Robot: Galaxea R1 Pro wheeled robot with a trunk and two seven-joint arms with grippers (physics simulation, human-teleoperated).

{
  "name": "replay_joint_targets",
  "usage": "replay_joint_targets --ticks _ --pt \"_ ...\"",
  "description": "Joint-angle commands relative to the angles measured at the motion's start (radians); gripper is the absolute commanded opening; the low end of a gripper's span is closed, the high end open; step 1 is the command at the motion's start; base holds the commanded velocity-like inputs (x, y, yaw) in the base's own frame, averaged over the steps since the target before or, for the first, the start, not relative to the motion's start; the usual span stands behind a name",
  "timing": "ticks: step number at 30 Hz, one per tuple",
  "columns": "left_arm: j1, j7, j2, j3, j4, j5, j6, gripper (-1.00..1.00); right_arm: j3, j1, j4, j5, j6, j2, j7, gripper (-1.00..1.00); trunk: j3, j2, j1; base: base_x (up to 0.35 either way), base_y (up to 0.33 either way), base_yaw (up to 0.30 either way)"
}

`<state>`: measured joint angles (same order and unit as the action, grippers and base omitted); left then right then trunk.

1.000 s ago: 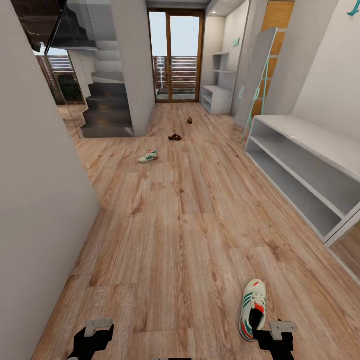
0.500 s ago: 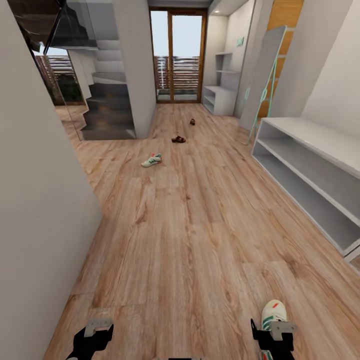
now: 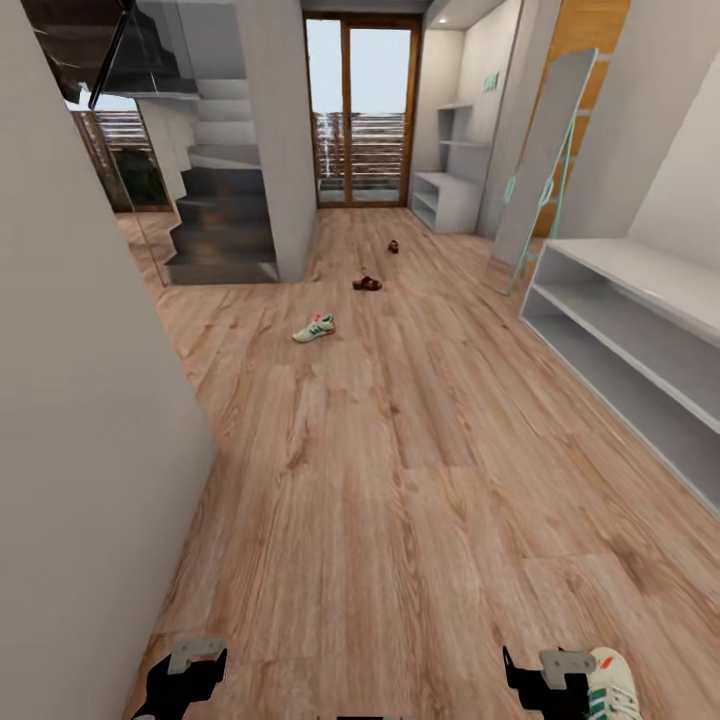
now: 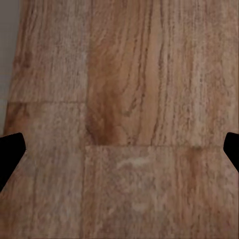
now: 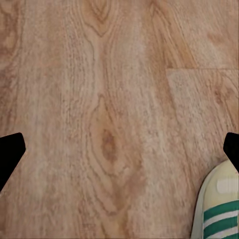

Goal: Pick up the two gym shoes and the two sandals from the corridor floor and place them onto the hallstand (shoe rack) in the corridor, making sure they are on the rack and not on the floor. Arrange them so the two gym shoes are next to each other and the two sandals are next to each other.

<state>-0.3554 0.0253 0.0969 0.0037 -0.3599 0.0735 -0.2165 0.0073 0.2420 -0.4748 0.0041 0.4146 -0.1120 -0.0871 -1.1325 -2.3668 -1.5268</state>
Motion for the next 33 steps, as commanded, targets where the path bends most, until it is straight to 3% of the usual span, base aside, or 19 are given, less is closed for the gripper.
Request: replay_joint_targets --ticks 1,22,33 --pt "-0.001 0.001 0.000 -0.002 0.001 0.008 -0.003 1.00 0.001 0.000 0.001 0.001 0.003 0.000 -0.003 1.00 -0.001 0.000 0.000 0.277 0.237 0.000" --pt "-0.001 0.000 -0.003 -0.002 0.002 0.006 -0.006 1.00 0.001 0.000 0.004 0.000 0.004 0.000 -0.003 1.00 -0.001 0.000 0.000 0.327 0.051 0.000" --pt "0.000 -0.001 -0.003 -0.002 0.003 0.005 -0.006 1.00 0.000 0.000 0.004 0.000 0.004 0.000 -0.003 1.00 -0.001 0.000 0.000 0.320 -0.093 0.000"
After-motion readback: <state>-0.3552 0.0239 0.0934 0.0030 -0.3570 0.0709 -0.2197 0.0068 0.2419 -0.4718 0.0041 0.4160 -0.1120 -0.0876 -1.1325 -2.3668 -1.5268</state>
